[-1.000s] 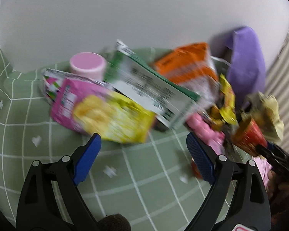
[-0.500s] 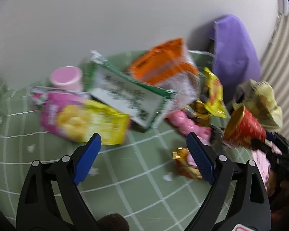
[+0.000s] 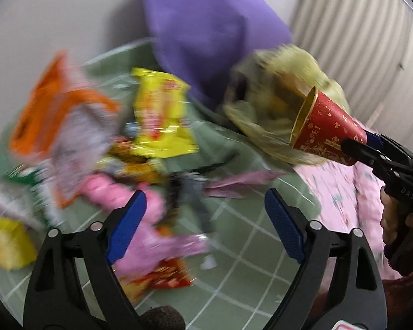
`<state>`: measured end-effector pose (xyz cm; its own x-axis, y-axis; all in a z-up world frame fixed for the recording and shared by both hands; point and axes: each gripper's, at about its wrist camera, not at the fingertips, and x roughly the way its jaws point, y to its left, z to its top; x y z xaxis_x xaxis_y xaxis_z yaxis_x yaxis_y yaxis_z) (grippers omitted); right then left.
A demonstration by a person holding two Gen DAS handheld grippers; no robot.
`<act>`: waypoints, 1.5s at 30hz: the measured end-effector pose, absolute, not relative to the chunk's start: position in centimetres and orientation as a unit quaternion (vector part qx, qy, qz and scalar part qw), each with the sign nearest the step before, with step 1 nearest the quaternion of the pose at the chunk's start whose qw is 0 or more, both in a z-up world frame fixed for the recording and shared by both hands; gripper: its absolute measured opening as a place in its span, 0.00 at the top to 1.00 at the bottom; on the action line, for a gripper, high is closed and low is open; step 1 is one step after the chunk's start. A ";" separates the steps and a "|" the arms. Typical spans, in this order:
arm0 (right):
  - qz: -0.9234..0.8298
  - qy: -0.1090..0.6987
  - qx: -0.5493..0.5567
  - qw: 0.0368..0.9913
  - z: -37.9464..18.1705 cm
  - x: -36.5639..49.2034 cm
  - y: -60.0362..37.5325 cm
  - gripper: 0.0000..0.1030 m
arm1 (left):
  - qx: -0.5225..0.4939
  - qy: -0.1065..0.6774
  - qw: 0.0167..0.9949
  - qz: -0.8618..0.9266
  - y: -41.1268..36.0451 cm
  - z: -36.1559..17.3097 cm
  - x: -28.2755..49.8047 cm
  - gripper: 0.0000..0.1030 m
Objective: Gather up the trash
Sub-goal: 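Lift the red cup with the right tool toward the yellow bag, then grasp the pink candy stick with the left tool while right tool holds the cup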
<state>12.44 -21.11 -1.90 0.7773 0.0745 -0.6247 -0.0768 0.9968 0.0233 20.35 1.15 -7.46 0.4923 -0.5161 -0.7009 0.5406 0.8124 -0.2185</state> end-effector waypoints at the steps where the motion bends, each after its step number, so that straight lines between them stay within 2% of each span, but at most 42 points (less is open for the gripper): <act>1: 0.031 0.335 0.004 0.942 -2.2 11.9 -21.5 0.46 | 0.028 0.402 0.857 -0.320 0.1 -7.6 20.7 0.23; 5: -0.006 0.351 0.030 0.936 -3.4 9.9 -23.1 0.46 | 0.074 0.415 0.827 -0.373 -3.9 -8.4 22.4 0.28; 11: -0.051 0.357 0.058 0.931 -4.2 7.9 -25.0 0.46 | 0.087 0.459 0.786 -0.405 -7.0 -11.0 25.1 0.33; 19: -0.067 0.361 0.076 0.927 -4.7 7.1 -26.4 0.46 | 0.037 0.497 0.756 -0.424 -4.5 -11.7 22.8 0.34; 26: -0.060 0.359 0.077 0.928 -4.7 7.6 -26.4 0.46 | 0.040 0.467 0.774 -0.427 -2.9 -10.7 20.2 0.34; 31: -0.061 0.362 0.078 0.927 -4.9 7.5 -26.4 0.46 | 0.088 0.459 0.794 -0.389 -5.1 -11.0 21.5 0.48; 34: -0.060 0.357 0.075 0.929 -4.5 7.3 -26.1 0.46 | 0.108 0.469 0.796 -0.367 -6.1 -11.8 22.0 0.61; 36: -0.061 0.354 0.069 0.931 -4.2 7.1 -25.9 0.46 | 0.117 0.474 0.798 -0.354 -6.2 -12.0 21.8 0.82; 38: -0.061 0.349 0.065 0.933 -3.8 6.9 -25.8 0.46 | 0.112 0.472 0.800 -0.353 -5.9 -11.7 21.3 0.91; 45: -0.055 0.336 0.055 0.939 -2.1 7.0 -25.4 0.46 | 0.074 0.438 0.824 -0.351 -3.8 -7.7 20.1 0.93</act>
<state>7.04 -25.41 -2.13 0.7680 -0.0663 -0.6370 0.1401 0.9879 0.0660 20.12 -3.81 -7.70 0.3695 -0.5140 -0.7741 0.6439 0.7423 -0.1855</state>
